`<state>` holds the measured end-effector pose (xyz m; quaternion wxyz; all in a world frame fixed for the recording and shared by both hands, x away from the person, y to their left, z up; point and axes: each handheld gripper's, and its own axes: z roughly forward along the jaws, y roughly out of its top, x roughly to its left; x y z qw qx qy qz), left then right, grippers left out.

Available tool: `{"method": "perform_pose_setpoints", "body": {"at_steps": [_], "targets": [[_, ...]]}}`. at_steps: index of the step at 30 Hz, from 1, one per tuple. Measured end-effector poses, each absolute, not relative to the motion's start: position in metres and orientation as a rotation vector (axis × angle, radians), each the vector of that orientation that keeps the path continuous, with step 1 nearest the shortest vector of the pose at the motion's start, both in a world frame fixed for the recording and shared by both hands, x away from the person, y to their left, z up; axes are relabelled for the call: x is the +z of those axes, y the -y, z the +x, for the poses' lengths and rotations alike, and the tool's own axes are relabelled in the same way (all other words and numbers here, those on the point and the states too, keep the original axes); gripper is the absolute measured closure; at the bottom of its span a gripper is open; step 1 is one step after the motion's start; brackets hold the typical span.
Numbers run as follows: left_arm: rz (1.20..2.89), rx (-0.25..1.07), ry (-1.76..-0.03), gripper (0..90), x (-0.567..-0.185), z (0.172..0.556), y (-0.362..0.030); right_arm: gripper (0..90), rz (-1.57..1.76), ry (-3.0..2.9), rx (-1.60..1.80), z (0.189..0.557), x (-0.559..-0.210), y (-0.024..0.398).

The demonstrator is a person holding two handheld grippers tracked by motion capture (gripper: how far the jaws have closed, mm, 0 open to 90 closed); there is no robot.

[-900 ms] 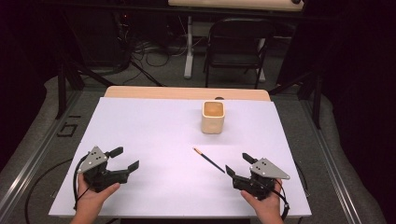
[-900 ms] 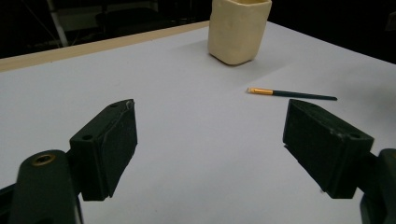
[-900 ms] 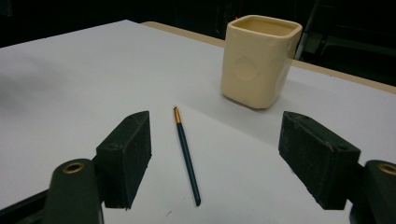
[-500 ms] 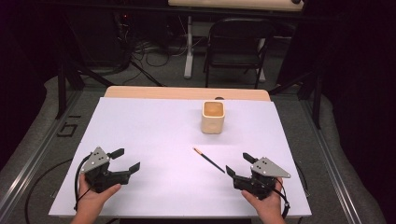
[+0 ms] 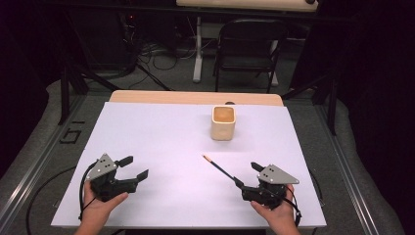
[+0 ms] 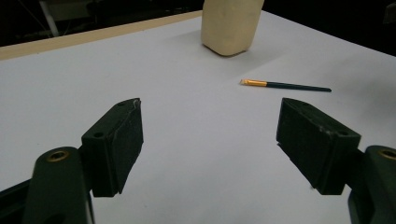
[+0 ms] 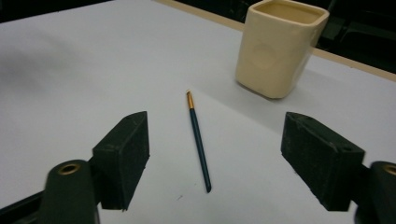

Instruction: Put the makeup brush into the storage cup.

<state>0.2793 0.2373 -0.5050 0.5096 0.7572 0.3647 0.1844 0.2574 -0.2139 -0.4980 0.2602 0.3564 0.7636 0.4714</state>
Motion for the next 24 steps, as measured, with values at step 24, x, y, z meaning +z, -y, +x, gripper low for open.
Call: {"method": "perform_pose_setpoints", "body": {"at_steps": [24], "targets": [[1.856, 0.429, -0.893, 23.5, -0.510, 0.283, -0.235, 33.5, 0.948, -2.189, 1.211, 0.280, -0.480, 0.197]]}}
